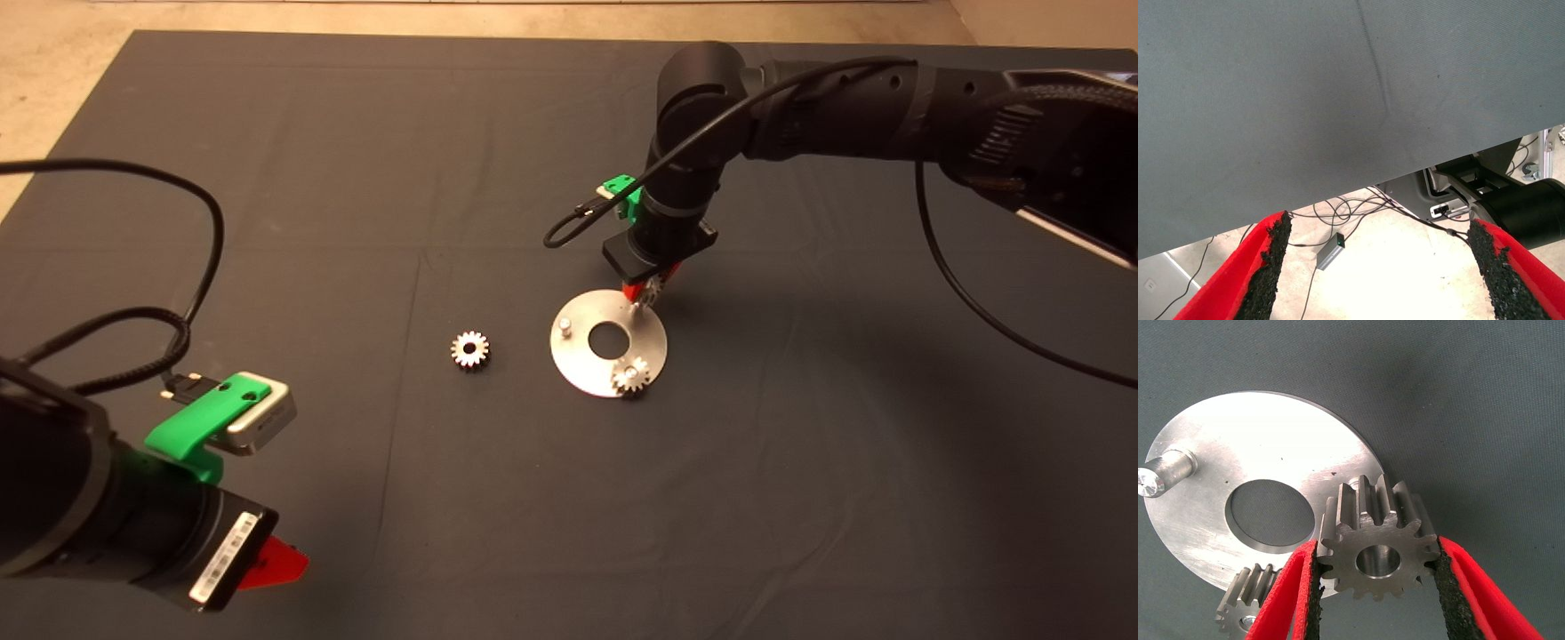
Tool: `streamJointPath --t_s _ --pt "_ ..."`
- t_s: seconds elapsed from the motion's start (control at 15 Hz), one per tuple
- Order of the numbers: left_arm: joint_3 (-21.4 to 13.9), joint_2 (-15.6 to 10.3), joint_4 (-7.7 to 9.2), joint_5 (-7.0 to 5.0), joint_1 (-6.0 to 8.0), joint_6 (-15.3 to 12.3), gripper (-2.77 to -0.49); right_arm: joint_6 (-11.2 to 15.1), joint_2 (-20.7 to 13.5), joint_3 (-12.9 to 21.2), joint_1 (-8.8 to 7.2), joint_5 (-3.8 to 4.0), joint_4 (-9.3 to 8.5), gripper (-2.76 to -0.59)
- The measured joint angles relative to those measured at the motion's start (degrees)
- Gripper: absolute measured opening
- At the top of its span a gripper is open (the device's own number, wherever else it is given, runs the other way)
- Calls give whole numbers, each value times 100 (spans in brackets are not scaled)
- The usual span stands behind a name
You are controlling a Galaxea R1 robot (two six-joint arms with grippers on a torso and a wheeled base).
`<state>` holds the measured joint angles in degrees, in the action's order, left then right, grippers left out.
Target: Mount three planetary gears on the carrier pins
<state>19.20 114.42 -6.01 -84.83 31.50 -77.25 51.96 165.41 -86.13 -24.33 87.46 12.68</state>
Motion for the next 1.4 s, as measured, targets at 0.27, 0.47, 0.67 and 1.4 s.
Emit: streamJointPath --t_s 0.27,0.47,0.67,1.4 --pt "0 0 0 0 0 0 -137 0 0 7 0 0 0 -234" --pt "0 0 0 0 0 -1 -137 0 0 10 0 0 0 -235" --pt "0 0 0 0 0 -1 -137 5 0 18 2 0 0 -235" --pt "0 -6 0 2 0 0 -137 22 -1 134 2 0 -1 -234"
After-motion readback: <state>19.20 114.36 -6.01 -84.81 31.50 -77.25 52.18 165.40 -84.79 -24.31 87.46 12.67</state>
